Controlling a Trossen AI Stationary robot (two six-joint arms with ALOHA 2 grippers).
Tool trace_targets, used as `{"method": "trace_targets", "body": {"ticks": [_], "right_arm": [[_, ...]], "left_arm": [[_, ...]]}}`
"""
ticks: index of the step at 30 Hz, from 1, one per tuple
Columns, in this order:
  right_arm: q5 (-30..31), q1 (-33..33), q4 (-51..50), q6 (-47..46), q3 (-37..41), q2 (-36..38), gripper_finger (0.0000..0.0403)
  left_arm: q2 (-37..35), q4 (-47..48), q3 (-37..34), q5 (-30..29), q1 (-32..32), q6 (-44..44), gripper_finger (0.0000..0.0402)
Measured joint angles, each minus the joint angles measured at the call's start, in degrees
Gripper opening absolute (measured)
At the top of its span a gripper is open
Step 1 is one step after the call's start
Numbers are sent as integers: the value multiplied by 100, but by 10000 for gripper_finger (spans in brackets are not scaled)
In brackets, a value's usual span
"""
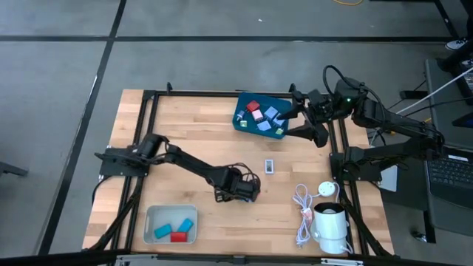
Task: Pick & Place Office items
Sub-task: Put the blue digital timer into the white bin
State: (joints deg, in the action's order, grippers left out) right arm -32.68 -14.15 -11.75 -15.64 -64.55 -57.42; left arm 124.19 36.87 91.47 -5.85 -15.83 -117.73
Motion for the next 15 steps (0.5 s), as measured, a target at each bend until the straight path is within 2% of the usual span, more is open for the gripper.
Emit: {"method": "trace_targets", "body": {"ticks": [8, 15], "right_arm": [[-38, 0, -69, -17, 0, 21, 297], [-38, 0, -76, -24, 0, 21, 297]], "left_arm": [[212, 521, 205, 316, 157, 185, 287], [454, 710, 231, 1019, 264, 708, 287]]}}
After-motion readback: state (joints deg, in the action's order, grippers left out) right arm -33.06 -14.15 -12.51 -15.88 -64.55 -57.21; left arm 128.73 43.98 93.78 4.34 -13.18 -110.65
